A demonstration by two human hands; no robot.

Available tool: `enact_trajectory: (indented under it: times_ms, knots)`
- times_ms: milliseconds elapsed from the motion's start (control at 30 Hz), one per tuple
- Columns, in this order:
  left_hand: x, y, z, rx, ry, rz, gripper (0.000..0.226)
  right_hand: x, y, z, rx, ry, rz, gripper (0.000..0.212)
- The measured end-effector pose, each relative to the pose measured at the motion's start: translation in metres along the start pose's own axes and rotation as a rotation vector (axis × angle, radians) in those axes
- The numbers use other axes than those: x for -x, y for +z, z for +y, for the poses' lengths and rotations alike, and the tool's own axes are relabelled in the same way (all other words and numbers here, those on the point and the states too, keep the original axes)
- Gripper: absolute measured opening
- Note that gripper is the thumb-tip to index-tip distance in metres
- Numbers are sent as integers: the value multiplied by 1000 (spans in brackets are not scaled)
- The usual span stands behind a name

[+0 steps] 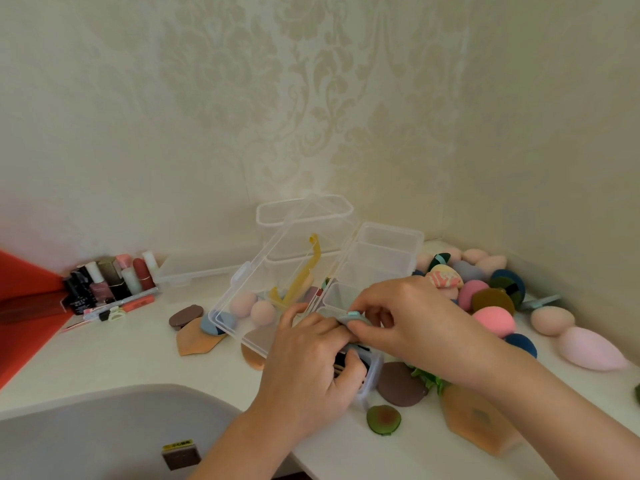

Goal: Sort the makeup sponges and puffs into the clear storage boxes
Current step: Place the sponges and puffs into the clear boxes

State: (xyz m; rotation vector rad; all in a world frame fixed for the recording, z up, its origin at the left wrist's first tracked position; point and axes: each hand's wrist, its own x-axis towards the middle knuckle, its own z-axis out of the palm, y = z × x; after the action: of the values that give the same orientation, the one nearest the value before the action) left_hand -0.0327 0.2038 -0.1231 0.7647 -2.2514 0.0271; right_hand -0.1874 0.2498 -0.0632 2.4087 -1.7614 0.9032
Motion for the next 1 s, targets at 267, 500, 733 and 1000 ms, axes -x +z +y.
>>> enact_trajectory:
  times_ms: [267,500,733,1000]
  knots:
    - [1,-1,1,24,-14,2,13,5,-8,-2,202,-5,-271,36]
    - [-1,-1,0,37,21,19,11,-10,5,-13,424,164,-362,35]
    - [2,2,-2,27,-8,1,12,-31,2,-25,544,274,-632,29]
    - [4,0,-2,22,-24,-12,12,-28,15,-21,568,250,-458,33]
